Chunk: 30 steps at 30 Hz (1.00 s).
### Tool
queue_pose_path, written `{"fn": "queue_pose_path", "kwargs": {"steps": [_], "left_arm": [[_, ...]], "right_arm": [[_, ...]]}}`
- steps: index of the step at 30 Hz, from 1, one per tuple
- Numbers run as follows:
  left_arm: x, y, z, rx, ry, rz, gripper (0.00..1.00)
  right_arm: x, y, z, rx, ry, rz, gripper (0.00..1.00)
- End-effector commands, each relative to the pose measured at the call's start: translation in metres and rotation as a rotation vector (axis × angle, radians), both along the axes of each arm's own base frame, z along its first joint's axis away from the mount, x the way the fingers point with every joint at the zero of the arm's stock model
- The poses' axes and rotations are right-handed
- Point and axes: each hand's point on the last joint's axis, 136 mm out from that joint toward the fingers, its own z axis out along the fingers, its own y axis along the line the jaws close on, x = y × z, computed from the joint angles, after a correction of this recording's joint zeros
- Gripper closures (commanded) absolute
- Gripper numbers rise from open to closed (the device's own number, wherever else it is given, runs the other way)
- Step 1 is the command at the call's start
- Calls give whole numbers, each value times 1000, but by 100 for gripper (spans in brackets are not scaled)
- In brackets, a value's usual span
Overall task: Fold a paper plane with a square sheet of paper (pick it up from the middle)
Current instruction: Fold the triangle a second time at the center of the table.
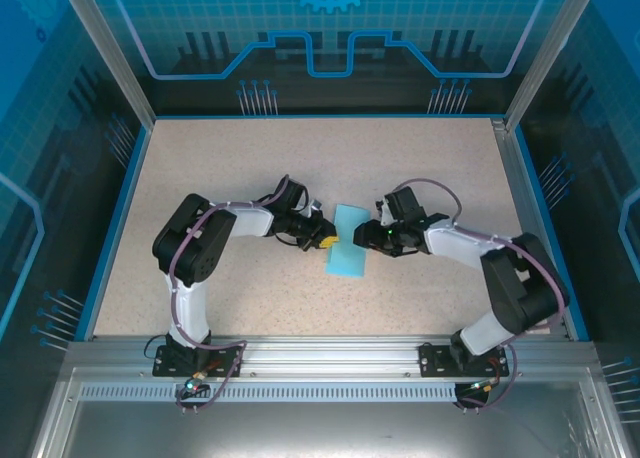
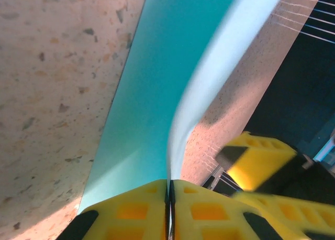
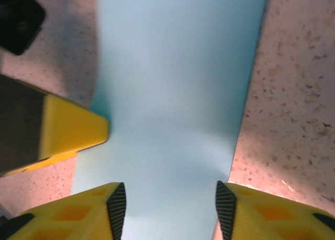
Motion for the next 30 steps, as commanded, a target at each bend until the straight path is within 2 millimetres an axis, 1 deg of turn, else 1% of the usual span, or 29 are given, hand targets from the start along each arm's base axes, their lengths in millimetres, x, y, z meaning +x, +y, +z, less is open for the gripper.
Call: {"fn": "queue_pose_path", "kwargs": {"steps": [1, 5, 9, 13, 15, 16, 17, 21, 25, 28, 30], "left_arm": [[3, -4, 13, -44, -3, -16, 87], [2, -6, 20, -59, -14, -29, 86], [2, -7, 28, -73, -33, -43, 83], [1, -10, 36, -96, -43, -56, 83], [1, -10, 37, -97, -44, -57, 83], [1, -10, 37, -97, -44, -58, 83], [1, -10, 38, -97, -44, -58, 83], [0, -10, 37, -95, -39, -63, 83], [-1, -10, 36, -93, -34, -67, 83], [-1, -10, 37, -93, -38, -69, 83], [-1, -10, 36, -89, -35, -68, 83]], "right_arm": [[-16, -3, 12, -115, -83, 73, 44], [-34, 10, 25, -267, -203, 182, 39], [-50, 29, 30, -409, -307, 282, 37], [-61, 47, 32, -474, -388, 347, 35], [-65, 55, 28, -499, -402, 379, 34], [-67, 56, 21, -518, -394, 393, 34], [-64, 66, 27, -516, -407, 395, 34], [-57, 66, 18, -628, -407, 386, 34], [-56, 67, 12, -677, -398, 397, 37], [-57, 65, 8, -704, -391, 398, 39], [-58, 64, 6, -710, -384, 398, 43]]}}
